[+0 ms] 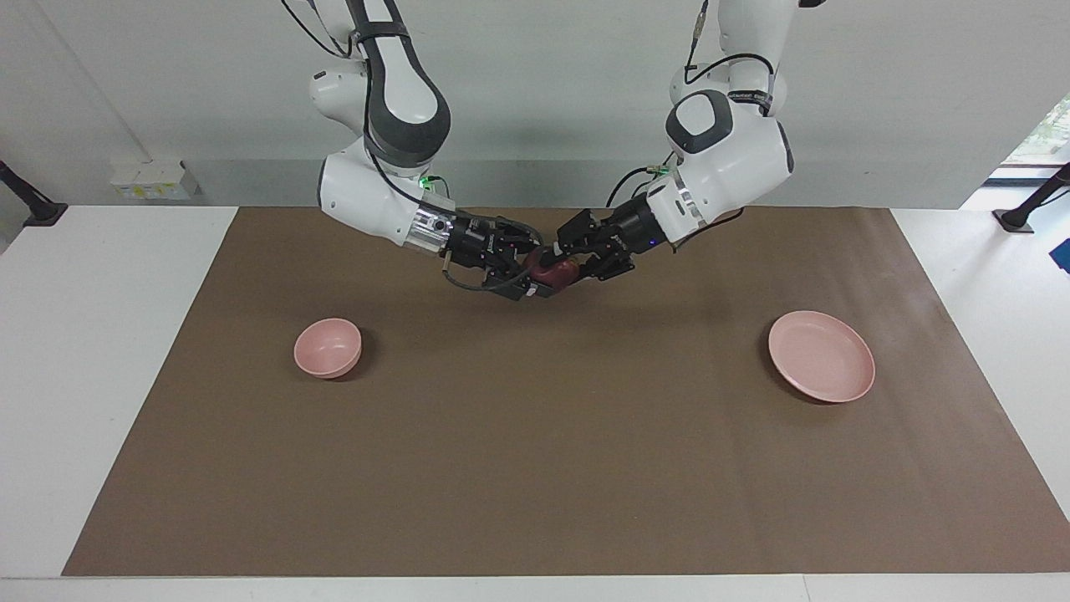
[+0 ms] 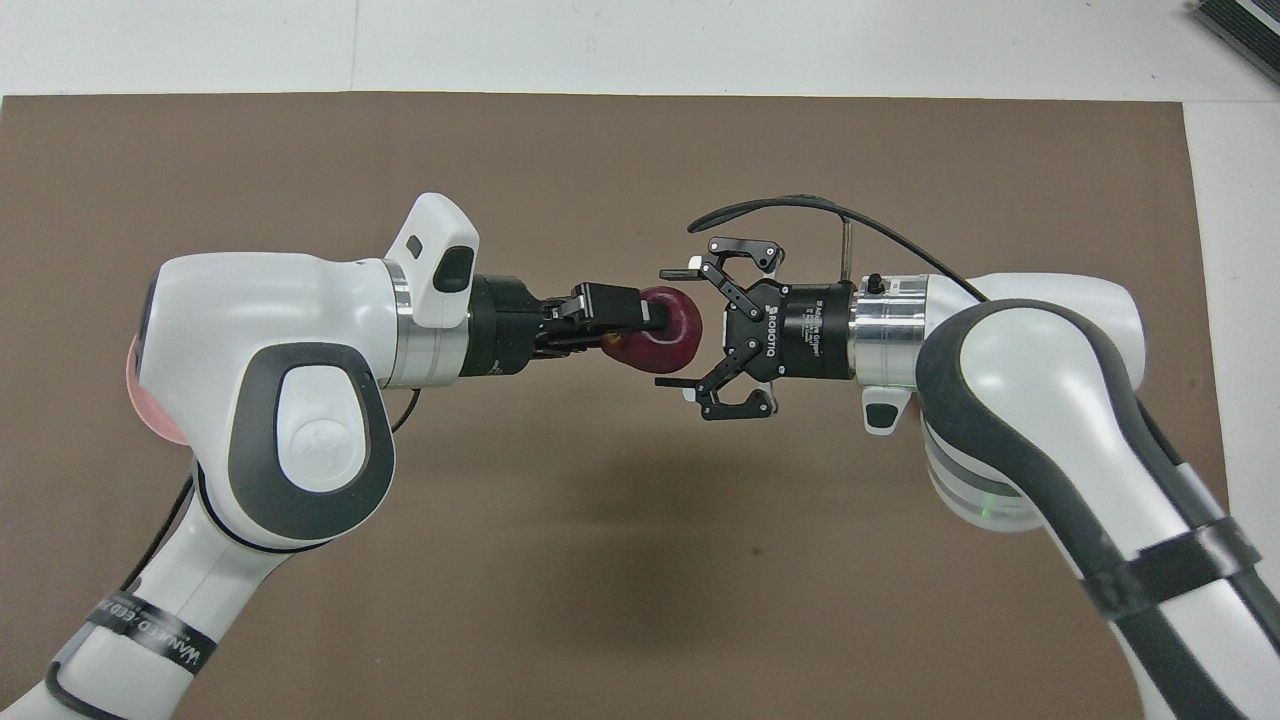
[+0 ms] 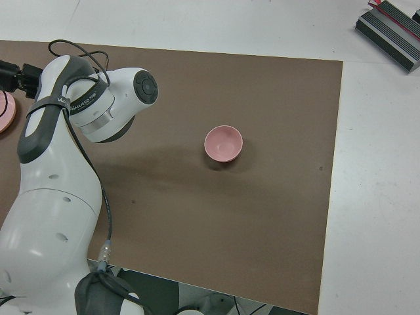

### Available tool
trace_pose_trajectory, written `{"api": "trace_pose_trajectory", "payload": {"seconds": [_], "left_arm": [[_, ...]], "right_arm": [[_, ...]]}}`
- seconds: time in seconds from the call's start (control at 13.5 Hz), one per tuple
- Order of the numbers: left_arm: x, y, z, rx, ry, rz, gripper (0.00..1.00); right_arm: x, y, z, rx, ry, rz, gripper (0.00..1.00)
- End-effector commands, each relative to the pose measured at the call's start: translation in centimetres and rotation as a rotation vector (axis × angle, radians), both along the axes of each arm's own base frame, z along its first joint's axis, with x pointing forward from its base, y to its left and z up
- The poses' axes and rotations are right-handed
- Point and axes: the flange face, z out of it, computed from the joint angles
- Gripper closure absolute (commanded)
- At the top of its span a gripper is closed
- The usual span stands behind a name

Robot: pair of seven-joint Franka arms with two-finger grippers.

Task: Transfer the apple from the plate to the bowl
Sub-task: 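Bring the apple forward while the right gripper opens around it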

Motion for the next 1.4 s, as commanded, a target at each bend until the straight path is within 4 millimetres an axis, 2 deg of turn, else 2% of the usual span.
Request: {"api": "trace_pose_trajectory", "payload": {"seconds": [0.0,0.22,0.3,0.44,0.52,0.89,1.33], "left_arm": [[-0.7,-0.5,0.8,-0.013,0.001,0.004,1.00],[-0.7,-0.5,0.8,-0.011,-0.001,0.003,0.98],[-0.6,-0.5,0.8,-0.009,-0.002,0.002,0.76],[-0.6,-0.6,1.0,-0.009,0.004,0.006,0.14],[-0.8,-0.9,1.0,-0.009,0.003,0.002,0.00],[-0.6,-0.7,1.1,0.001,-0.019,0.013,0.00],[0.1,0.1,0.6,0.252,-0.164,-0.106,0.00]], "right_arm": [[-0.5,0.6,-0.2,0.004,-0.016,-0.001,1.00],[-0.4,0.6,-0.3,0.004,-0.015,-0.003,1.00],[-0.4,0.6,-0.3,0.004,-0.015,-0.003,1.00],[-0.4,0.6,-0.3,0.004,-0.015,-0.003,1.00],[-0.4,0.6,-0.3,0.004,-0.015,-0.003,1.00],[-0.4,0.6,-0.3,0.002,-0.017,-0.005,1.00],[-0.4,0.5,-0.2,-0.010,-0.027,0.006,1.00]]}}
